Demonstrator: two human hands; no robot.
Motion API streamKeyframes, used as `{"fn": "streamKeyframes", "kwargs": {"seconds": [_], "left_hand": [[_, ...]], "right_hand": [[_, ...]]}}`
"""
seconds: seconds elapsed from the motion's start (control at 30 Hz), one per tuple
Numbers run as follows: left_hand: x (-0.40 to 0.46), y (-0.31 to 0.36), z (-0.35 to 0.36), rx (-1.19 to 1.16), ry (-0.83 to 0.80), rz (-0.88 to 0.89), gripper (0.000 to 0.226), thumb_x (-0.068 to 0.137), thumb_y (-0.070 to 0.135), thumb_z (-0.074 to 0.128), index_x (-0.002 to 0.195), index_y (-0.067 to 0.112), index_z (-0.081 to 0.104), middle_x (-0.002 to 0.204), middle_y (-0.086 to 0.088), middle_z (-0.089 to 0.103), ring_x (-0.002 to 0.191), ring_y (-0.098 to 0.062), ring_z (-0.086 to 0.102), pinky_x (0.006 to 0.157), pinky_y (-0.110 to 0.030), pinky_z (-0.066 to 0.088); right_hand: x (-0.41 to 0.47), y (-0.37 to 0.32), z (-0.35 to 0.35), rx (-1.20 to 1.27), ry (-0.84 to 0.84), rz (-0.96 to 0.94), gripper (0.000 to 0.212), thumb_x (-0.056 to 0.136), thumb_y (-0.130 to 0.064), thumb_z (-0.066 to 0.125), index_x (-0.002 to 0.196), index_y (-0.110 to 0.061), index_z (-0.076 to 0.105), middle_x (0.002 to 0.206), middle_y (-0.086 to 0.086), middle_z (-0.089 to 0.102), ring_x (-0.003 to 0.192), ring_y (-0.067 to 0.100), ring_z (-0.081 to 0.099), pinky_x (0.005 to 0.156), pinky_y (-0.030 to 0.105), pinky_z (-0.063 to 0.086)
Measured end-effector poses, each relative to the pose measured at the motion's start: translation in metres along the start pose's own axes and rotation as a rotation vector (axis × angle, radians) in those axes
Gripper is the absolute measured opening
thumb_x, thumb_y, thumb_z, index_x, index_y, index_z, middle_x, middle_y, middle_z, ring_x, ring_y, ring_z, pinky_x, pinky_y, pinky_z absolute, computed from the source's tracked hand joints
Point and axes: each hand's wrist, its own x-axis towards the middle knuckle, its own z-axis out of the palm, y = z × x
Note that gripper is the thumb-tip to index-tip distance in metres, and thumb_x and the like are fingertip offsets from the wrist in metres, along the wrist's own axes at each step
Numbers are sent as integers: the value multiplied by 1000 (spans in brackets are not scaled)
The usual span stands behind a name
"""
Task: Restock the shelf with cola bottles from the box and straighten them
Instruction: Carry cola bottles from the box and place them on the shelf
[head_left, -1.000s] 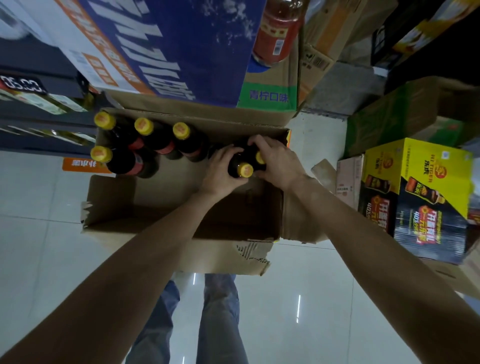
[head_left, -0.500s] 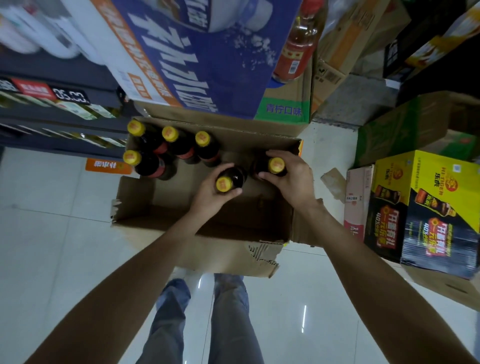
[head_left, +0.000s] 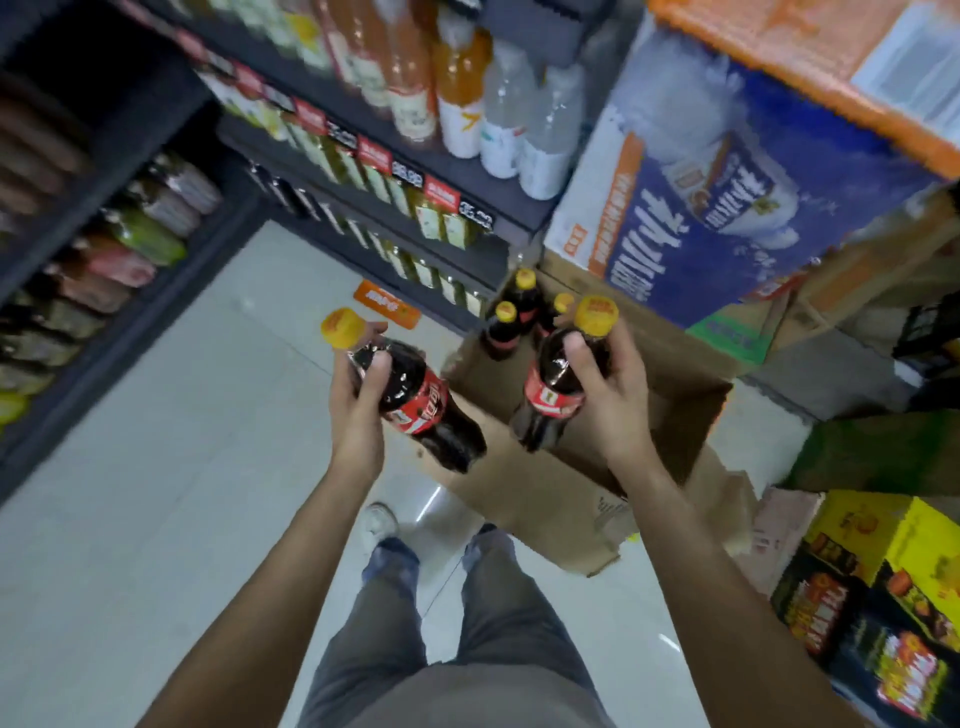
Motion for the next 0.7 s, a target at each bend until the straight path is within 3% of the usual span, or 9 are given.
{"fn": "streamKeyframes", "kwargs": {"seconds": [0.13, 0.23, 0.3, 0.4, 0.47, 0.57, 0.7], "left_hand": [[-19, 37, -83, -135, 296, 49, 59, 64, 57, 76, 99, 14, 57, 84, -6, 67, 82, -25, 68, 78, -36, 54], [-38, 49, -159, -152, 555, 48, 44, 67, 48, 68, 96, 15, 61, 97, -19, 67, 96, -38, 64, 93, -50, 49], [-52, 51, -212, -119, 699, 30, 38, 72, 47, 66, 96, 18, 63, 105, -25, 65, 105, -41, 60, 100, -56, 43], [-77, 61, -295, -137, 910, 23, 29, 80, 42, 65, 96, 18, 60, 93, -2, 65, 98, -22, 60, 100, -49, 45], [-94, 70, -352, -144, 994, 34, 46, 74, 50, 64, 101, 13, 62, 97, -3, 66, 98, -18, 61, 91, -37, 48], [-121, 86, -440, -125, 1049, 84, 24, 84, 40, 63, 93, 17, 63, 92, -4, 66, 92, -18, 62, 82, -31, 48], [-141, 115, -545, -19, 1090, 111, 14, 82, 35, 65, 83, 22, 61, 82, 3, 65, 79, -8, 62, 74, -22, 48]], "right_hand": [[-1, -30, 96, -35, -324, -19, 30, 91, -35, 54, 110, -12, 58, 103, -9, 64, 105, 6, 58, 95, 20, 42], [-12, -49, 186, -61, -526, -30, 19, 91, -32, 52, 105, -18, 54, 98, -7, 61, 96, -7, 56, 88, 9, 40], [-25, -53, 247, -71, -631, -59, 12, 93, -28, 53, 103, -22, 51, 99, 5, 61, 94, 1, 57, 87, 13, 40], [-50, -54, 342, -82, -742, -82, 12, 95, -20, 56, 103, -12, 50, 95, 3, 61, 89, 4, 58, 81, 11, 41], [-70, -57, 407, -71, -784, -91, 9, 93, -17, 58, 98, -15, 50, 94, 7, 64, 85, 4, 58, 80, 10, 42], [-99, -61, 500, -47, -869, -94, 9, 91, -22, 62, 91, -22, 53, 91, -1, 65, 88, 4, 60, 83, 14, 44], [-128, -77, 616, -2, -963, -124, 6, 86, -30, 62, 91, -28, 58, 92, -7, 67, 91, 7, 62, 84, 18, 45]]}}
